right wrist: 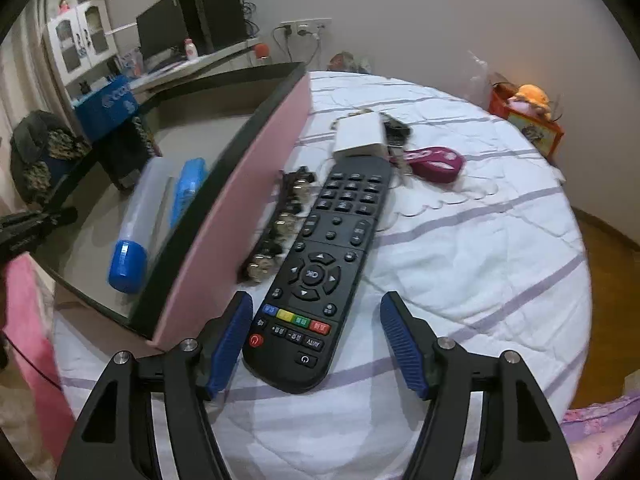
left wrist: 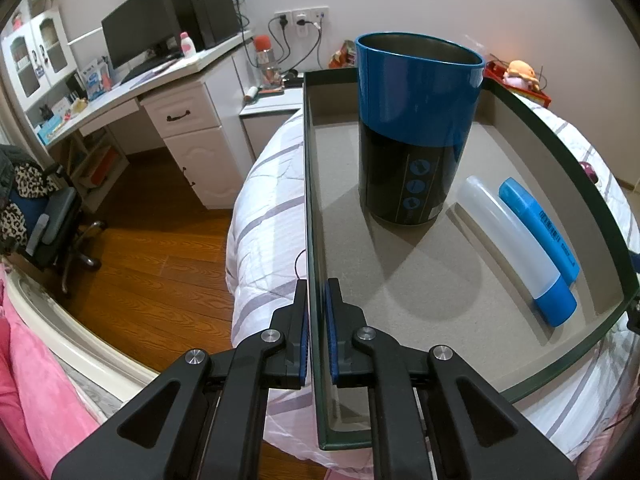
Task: Organize rigid objects
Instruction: 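Lower the right tool onto the black TV remote and grasp it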
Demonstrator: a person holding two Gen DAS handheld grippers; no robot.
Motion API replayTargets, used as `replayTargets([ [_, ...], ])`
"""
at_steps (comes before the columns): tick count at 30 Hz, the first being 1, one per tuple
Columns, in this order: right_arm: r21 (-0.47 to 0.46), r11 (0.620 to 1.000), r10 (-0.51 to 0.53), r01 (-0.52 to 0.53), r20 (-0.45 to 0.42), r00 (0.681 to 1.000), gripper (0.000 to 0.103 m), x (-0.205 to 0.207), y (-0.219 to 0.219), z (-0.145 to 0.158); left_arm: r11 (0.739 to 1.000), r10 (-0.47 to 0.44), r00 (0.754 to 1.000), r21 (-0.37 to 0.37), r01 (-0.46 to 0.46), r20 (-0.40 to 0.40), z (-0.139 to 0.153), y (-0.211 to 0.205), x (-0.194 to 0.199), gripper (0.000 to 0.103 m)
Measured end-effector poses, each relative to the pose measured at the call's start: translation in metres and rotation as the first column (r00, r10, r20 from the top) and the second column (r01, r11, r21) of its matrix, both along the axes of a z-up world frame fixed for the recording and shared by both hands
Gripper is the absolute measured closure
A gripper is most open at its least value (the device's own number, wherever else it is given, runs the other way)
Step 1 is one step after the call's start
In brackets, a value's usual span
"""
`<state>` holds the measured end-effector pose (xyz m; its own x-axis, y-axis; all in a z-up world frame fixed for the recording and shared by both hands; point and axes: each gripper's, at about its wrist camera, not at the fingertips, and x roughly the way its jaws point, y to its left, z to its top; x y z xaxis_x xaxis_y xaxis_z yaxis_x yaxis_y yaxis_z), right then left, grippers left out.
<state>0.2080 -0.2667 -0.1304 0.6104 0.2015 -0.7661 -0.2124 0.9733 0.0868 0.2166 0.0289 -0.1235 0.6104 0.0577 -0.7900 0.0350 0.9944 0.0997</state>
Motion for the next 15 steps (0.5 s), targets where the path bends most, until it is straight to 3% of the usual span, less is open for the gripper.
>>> replayTargets([
  [6, -0.068, 0.993, -0.094, 0.093, -0.002, 0.996, 0.035, 0.001, -0.026, 0.0, 1.0, -0.001, 1.0, 0.0, 0.001, 0.0, 0.0, 0.0, 0.001, 0.096],
  [15, 0.012, 1.0, -0.015, 0.015, -0.02, 1.0, 0.035, 0.035, -0.032, 0.001, 1.0, -0.002, 1.0, -0.003, 0.002, -0.001, 0.0, 0.0, 0.001, 0.096],
])
